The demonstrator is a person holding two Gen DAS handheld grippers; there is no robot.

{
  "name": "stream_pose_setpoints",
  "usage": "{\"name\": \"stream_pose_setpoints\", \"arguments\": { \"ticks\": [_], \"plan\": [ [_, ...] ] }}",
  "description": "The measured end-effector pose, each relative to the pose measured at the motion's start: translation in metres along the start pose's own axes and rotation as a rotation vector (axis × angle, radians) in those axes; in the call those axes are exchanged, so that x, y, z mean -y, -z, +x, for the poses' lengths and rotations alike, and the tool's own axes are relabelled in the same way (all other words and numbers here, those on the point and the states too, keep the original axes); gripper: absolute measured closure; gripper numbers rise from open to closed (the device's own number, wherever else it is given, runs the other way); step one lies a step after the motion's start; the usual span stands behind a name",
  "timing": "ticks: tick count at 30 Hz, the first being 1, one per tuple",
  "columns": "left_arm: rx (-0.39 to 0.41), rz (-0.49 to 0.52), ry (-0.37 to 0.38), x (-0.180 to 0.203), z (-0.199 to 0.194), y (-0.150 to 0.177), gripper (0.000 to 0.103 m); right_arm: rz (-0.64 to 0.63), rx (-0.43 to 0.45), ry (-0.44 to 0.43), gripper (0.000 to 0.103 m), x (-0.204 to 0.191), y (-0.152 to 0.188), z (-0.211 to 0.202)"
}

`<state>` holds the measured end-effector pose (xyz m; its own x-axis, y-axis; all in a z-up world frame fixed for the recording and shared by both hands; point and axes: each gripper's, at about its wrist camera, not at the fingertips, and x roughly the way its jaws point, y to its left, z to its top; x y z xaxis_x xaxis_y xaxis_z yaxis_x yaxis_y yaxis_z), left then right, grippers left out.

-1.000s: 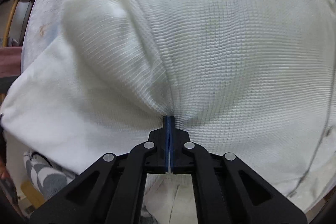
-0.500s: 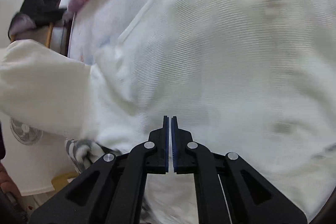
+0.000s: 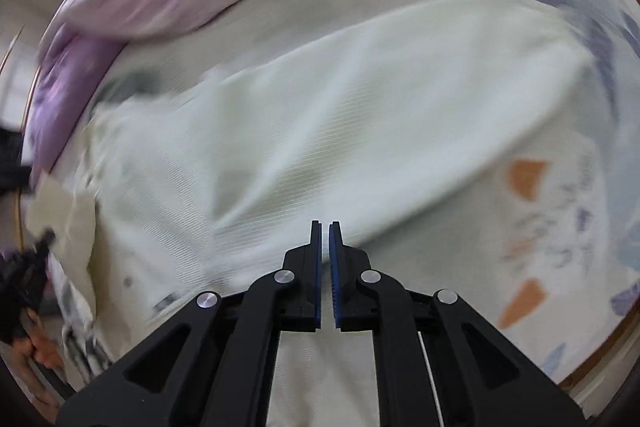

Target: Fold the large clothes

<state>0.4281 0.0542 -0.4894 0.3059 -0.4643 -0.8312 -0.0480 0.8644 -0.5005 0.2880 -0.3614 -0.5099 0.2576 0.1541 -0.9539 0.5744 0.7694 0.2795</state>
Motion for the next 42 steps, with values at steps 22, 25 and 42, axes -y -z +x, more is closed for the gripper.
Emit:
{"name": "stream_pose_setpoints", "arguments": {
  "ticks": [22, 25, 42],
  "plan": [
    [-0.309, 0.149, -0.087, 0.081, 0.144, 0.048, 0.064, 0.644, 0.200, -0.070, 0.057, 0.211, -0.109, 0.015],
    [-0.301, 0.162, -0.017, 0.085, 0.125, 0.048, 0.050, 0.568, 0.208, -0.035, 0.082, 0.206, -0.120, 0.017],
    [-0.317, 0.246, -0.123, 0.068, 0.164, 0.052, 0.046, 0.179, 0.596, -0.026, 0.093, 0.060, -0.077, -0.133]
  ]
}}
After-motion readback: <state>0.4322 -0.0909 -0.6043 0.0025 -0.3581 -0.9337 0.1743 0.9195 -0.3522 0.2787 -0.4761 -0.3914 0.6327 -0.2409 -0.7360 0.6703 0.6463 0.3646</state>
